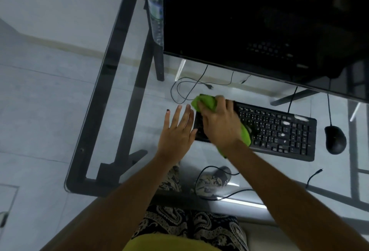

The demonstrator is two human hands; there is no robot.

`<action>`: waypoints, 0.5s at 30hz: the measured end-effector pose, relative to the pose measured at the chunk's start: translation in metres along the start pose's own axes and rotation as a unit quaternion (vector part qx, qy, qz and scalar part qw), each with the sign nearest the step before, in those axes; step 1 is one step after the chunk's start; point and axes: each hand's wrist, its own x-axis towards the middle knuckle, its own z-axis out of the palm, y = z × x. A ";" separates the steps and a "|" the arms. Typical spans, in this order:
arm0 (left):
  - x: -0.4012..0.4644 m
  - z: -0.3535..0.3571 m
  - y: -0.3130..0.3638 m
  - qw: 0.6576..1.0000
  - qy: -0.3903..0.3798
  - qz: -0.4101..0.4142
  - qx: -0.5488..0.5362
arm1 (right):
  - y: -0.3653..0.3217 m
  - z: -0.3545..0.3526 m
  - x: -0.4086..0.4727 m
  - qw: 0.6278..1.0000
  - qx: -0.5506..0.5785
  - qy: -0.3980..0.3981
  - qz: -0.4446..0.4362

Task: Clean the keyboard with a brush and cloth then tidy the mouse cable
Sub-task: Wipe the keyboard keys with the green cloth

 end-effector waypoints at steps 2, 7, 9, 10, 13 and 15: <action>0.002 -0.001 0.000 1.000 -0.001 0.001 -0.001 | -0.007 0.003 -0.026 0.999 0.011 -0.018 -0.042; 0.001 -0.003 0.001 1.000 -0.021 -0.005 0.015 | 0.005 -0.004 0.032 0.998 0.010 0.012 0.059; 0.003 -0.004 0.001 1.000 -0.026 -0.009 0.015 | 0.001 -0.006 0.041 0.994 0.019 -0.003 0.106; 0.002 -0.004 0.002 0.999 -0.031 -0.010 0.013 | -0.003 -0.005 0.033 0.994 0.021 -0.003 0.105; 0.002 -0.002 0.001 0.999 -0.037 -0.008 0.018 | -0.014 -0.002 -0.015 0.998 0.042 -0.020 0.051; 0.002 -0.002 0.002 0.999 -0.038 -0.003 0.020 | -0.008 -0.001 -0.021 0.998 0.053 -0.027 0.020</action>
